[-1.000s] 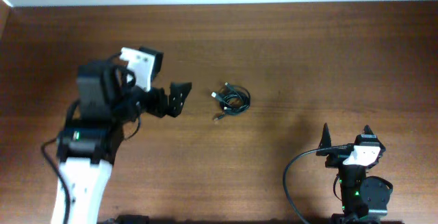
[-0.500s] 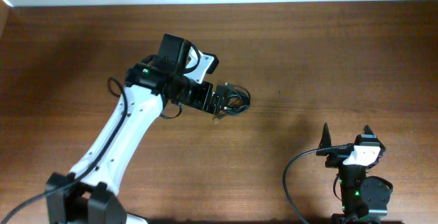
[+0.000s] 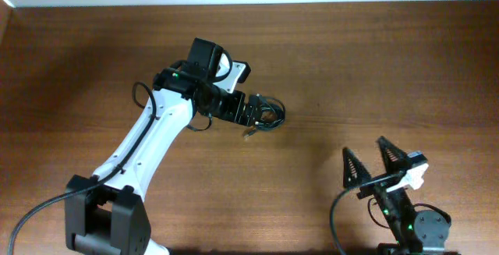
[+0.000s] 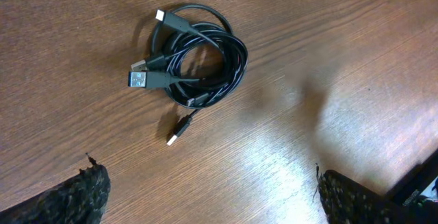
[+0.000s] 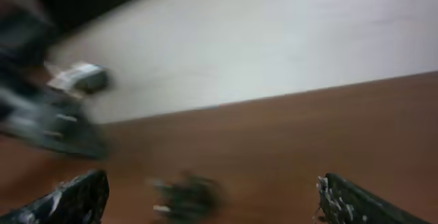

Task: Untangle cables
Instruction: 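Reach the left gripper forward to the coiled black cable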

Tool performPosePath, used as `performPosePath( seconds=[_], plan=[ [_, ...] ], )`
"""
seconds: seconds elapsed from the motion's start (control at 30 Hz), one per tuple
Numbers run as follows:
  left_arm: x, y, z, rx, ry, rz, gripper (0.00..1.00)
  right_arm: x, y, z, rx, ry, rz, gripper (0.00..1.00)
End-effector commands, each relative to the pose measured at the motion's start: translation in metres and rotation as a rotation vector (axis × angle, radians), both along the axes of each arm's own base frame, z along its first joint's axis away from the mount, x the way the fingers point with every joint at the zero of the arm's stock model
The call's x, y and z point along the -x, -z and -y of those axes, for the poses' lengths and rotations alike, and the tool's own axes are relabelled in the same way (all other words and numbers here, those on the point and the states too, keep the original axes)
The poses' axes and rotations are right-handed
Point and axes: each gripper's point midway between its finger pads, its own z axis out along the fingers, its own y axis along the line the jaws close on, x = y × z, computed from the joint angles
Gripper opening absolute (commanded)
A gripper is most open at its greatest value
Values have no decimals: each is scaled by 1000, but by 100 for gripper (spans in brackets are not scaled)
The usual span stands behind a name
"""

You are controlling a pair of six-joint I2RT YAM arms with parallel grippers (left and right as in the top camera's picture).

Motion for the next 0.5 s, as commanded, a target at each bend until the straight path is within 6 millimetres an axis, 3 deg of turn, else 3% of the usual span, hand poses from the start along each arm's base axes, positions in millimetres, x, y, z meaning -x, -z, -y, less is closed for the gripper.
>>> performPosePath(
  seconds=[0.0, 0.1, 0.23, 0.33, 0.47],
  plan=[
    [-5, -5, 1, -2, -10, 19, 99, 23, -35, -31, -113, -220, 84, 98],
    [-11, 1, -13, -78, -68, 30, 99, 37, -91, -26, -30, -178, 283, 98],
    [-17, 8, -39, -167, -260, -8, 99, 42, -134, -13, 71, -59, 264, 98],
    [-24, 8, -56, -167, -321, -15, 99, 35, -149, -4, 176, 0, 72, 98],
    [-31, 6, -73, -132, -380, -32, 99, 9, -131, 11, 215, 50, -280, 98]
  ],
)
